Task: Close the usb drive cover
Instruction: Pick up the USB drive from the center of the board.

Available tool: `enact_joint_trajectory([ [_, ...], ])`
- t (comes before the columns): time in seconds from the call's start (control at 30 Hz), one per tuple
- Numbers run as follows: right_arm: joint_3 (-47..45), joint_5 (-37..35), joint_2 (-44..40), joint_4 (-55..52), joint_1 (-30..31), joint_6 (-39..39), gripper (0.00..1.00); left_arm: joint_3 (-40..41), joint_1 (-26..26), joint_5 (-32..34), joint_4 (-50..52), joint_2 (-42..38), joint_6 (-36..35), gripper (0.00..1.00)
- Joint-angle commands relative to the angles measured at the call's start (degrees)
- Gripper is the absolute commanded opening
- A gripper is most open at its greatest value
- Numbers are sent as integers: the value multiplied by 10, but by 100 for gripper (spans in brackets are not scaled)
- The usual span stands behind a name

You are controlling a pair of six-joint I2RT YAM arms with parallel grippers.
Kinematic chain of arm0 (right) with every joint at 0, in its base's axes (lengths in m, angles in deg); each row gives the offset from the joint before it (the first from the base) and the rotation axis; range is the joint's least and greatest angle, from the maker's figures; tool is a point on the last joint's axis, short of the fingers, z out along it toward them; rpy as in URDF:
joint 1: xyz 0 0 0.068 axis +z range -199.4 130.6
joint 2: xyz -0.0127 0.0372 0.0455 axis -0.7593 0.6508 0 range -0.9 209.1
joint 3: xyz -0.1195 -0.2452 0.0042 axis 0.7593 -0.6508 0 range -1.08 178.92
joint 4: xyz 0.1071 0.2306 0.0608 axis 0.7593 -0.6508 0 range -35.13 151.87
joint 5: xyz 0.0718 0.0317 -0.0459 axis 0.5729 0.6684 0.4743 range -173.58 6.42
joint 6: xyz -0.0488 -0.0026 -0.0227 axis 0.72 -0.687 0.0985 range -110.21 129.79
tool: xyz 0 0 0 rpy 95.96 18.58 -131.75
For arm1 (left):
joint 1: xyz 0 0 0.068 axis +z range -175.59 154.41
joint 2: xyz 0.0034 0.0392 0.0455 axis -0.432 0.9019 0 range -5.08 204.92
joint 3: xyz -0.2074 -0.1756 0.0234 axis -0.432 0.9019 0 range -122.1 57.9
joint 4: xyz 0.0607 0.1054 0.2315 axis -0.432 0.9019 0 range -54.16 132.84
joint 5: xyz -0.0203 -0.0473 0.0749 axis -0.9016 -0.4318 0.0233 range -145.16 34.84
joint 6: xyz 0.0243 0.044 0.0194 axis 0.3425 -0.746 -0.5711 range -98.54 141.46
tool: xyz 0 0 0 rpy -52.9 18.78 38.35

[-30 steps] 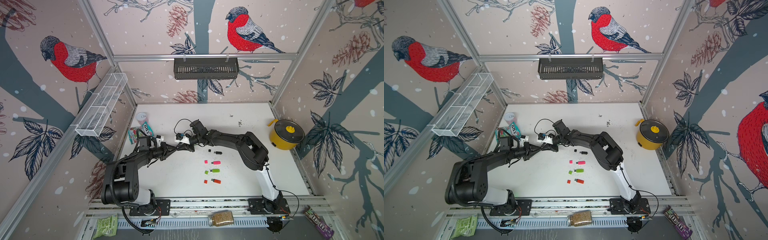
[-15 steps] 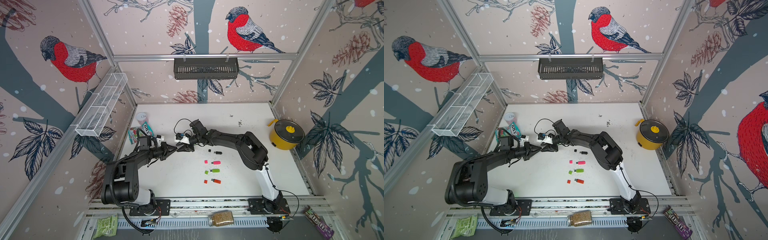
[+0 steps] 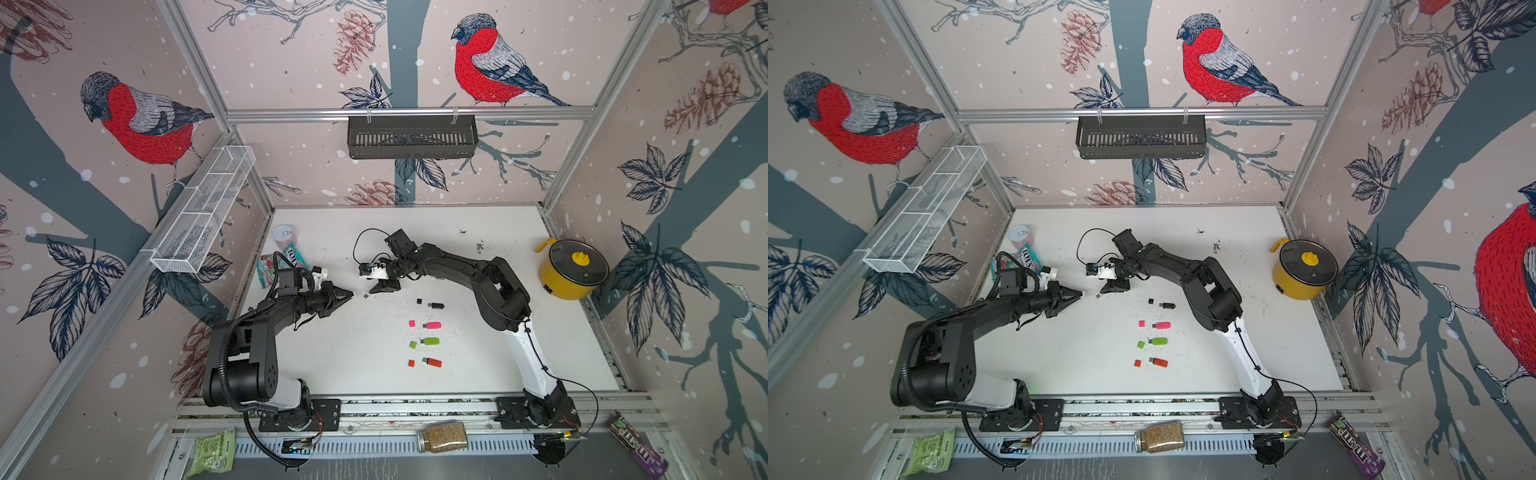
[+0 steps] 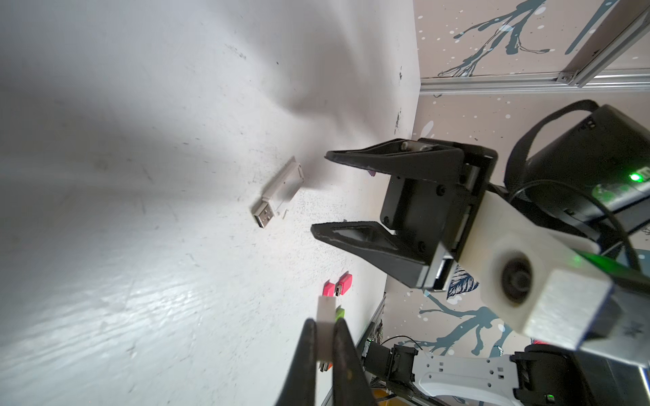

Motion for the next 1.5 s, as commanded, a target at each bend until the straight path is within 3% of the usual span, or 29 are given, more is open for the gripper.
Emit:
enact_joint_trajectory([
  [0.0,13,-10,10,-33,1,21,52,-5,0,2,13,-2,-10,4],
  [0.4,48,-7,50,-59,7,23,51,-3,0,5,17,-3,-13,4],
  [0.77,65,-25,59,-125,7,8,38,3,0,8,16,-6,-15,4],
  [1.07,38,-51,58,-113,25,-8,36,7,0,9,11,-5,-11,4],
  [1.2,50,-50,69,-116,26,-26,26,9,0,11,12,-9,-11,4],
  [1.37,36,-75,62,-117,26,-34,27,14,0,11,8,-12,-10,4],
  [1.47,21,-84,53,-112,24,-35,34,15,0,10,5,-10,-7,4],
])
